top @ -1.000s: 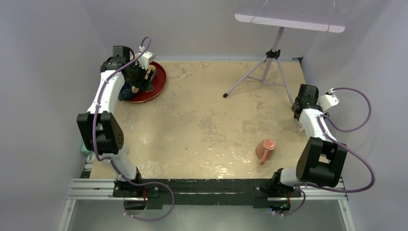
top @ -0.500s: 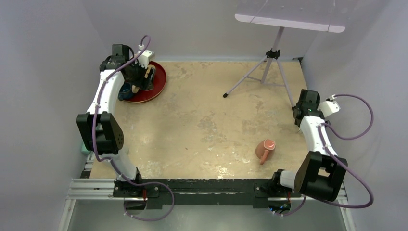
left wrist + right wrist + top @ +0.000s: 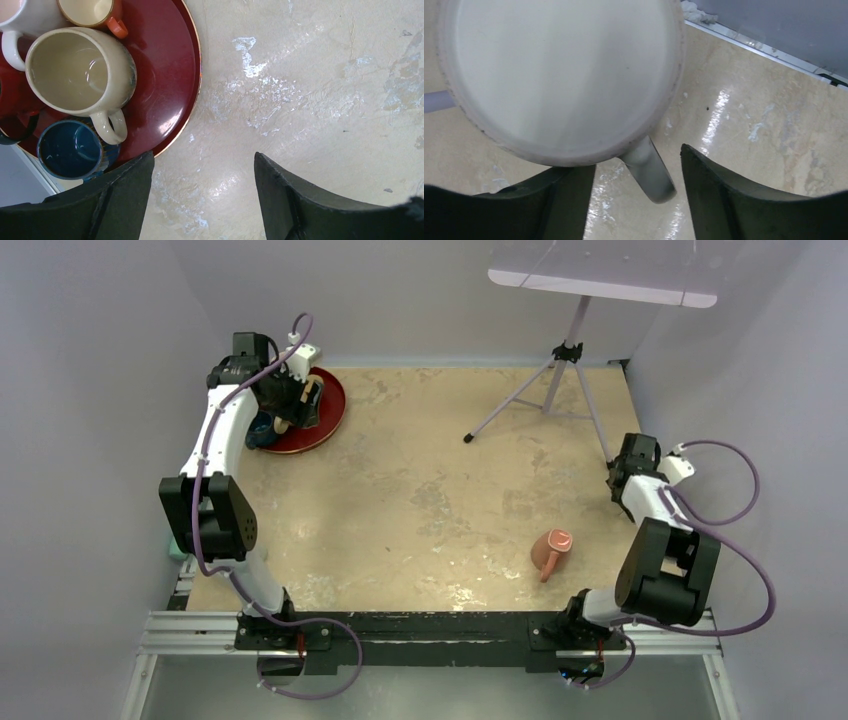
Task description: Turn the mug right side up
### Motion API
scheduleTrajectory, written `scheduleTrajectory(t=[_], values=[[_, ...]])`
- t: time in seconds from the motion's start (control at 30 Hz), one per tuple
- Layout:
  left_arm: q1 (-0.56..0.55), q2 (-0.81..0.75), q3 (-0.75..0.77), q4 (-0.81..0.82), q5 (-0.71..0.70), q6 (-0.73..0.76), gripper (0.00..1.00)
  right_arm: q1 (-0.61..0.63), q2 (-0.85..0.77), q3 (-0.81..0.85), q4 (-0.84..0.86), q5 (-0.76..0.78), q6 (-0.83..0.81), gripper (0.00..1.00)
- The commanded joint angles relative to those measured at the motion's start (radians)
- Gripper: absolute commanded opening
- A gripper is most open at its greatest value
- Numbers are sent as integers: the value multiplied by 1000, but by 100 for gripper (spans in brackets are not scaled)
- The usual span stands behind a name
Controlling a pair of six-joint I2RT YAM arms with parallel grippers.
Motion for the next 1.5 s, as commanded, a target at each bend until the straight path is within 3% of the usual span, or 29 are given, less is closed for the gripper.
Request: scheduleTrajectory(t=[0.0,0.07,0.13,0.2,0.47,0.7,0.9,1.0,1.07,1.17,1.23,1.47], values=[[-4,-61,16,4,22,-7,77,-11,-3,23,103,-24,-78,57],[-5,-68,8,6,21,-4,76,-12,-8,17,121,-44,-97,45],[-5,-75,0,7,19,-1,77,-13,-21,17,130,-53,-115,26],[-5,-77,-2,3,20,1,76,-13,-39,19,124,-46,-130,0],[-5,-86,46,-87,35,-33,79,-12,-223,57,56,-63,-163,0],[-27,-92,133,-162,57,-166,86,-12,-409,121,14,-158,-148,0],[-97,-133,160,-177,171,-272,87,-11,-487,163,-15,-315,-144,0],[-119,-138,187,-172,255,-399,87,-10,-519,177,-20,-431,-125,0],[-120,-180,120,-89,282,-583,85,-8,-543,169,-16,-531,-81,0],[-134,-278,-72,201,423,-867,85,9,-578,122,3,-701,55,0],[-178,-250,-86,263,515,-992,85,51,-598,77,38,-787,148,0],[-344,-179,-194,441,579,-1218,86,454,-576,48,195,-731,399,0]])
